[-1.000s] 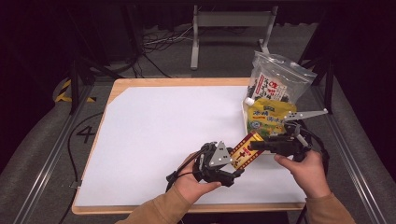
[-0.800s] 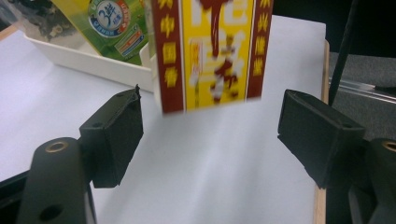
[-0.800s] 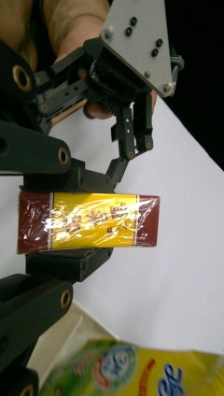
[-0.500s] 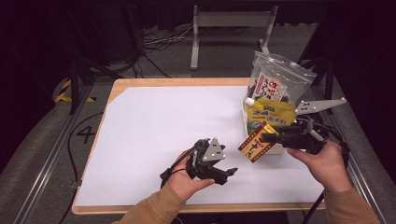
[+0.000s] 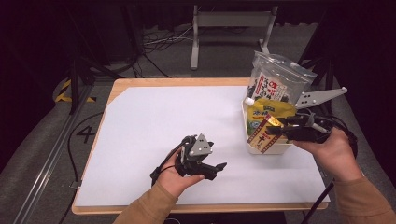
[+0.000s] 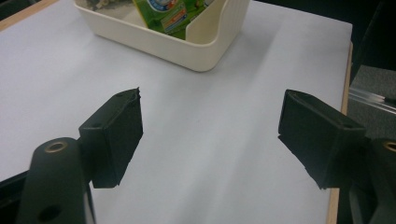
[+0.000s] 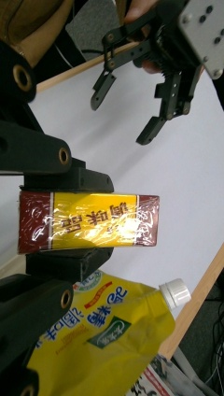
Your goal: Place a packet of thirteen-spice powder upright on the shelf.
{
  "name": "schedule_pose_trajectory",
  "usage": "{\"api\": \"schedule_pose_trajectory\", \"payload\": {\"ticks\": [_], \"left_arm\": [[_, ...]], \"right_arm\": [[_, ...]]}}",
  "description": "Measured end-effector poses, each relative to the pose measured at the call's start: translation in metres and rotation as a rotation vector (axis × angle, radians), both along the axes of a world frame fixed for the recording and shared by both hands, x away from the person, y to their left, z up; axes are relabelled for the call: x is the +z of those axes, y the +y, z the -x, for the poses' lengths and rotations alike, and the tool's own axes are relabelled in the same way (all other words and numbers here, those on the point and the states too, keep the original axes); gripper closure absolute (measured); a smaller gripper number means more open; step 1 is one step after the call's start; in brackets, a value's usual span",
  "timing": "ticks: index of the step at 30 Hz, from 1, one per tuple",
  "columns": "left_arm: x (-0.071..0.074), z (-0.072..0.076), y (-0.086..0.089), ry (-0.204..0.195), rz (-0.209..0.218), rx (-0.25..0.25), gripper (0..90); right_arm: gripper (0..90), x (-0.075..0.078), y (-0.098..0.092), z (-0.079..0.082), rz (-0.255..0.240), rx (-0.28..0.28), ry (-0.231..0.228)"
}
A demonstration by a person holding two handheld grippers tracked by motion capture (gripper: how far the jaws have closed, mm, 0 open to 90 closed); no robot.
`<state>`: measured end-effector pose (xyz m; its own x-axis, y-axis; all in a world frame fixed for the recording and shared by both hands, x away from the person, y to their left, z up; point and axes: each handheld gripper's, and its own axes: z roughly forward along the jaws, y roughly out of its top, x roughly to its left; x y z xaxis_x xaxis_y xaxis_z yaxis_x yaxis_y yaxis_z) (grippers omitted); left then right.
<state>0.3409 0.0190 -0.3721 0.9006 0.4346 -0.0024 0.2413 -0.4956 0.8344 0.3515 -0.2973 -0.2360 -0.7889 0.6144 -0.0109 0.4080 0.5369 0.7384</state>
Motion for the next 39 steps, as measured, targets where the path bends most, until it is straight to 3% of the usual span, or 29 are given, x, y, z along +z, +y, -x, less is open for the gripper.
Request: {"api": "schedule_pose_trajectory", "payload": {"ticks": [8, 13, 24, 39], "left_arm": [[0.004, -0.005, 0.019, 0.009, 0.016, 0.050, 23.1], [0.006, -0.008, 0.032, 0.018, 0.031, 0.081, 23.3], [0.009, -0.010, 0.060, 0.019, 0.050, 0.153, 23.8], [0.010, -0.014, 0.073, 0.026, 0.059, 0.174, 24.0]], "right_arm": [[68.1, 0.006, -0.005, -0.009, 0.050, 0.025, -0.019], [68.1, 0.010, -0.009, -0.017, 0.107, 0.051, -0.032], [67.9, 0.016, -0.010, -0.035, 0.180, 0.158, -0.060], [67.8, 0.011, -0.006, -0.054, 0.226, 0.248, -0.035]]}}
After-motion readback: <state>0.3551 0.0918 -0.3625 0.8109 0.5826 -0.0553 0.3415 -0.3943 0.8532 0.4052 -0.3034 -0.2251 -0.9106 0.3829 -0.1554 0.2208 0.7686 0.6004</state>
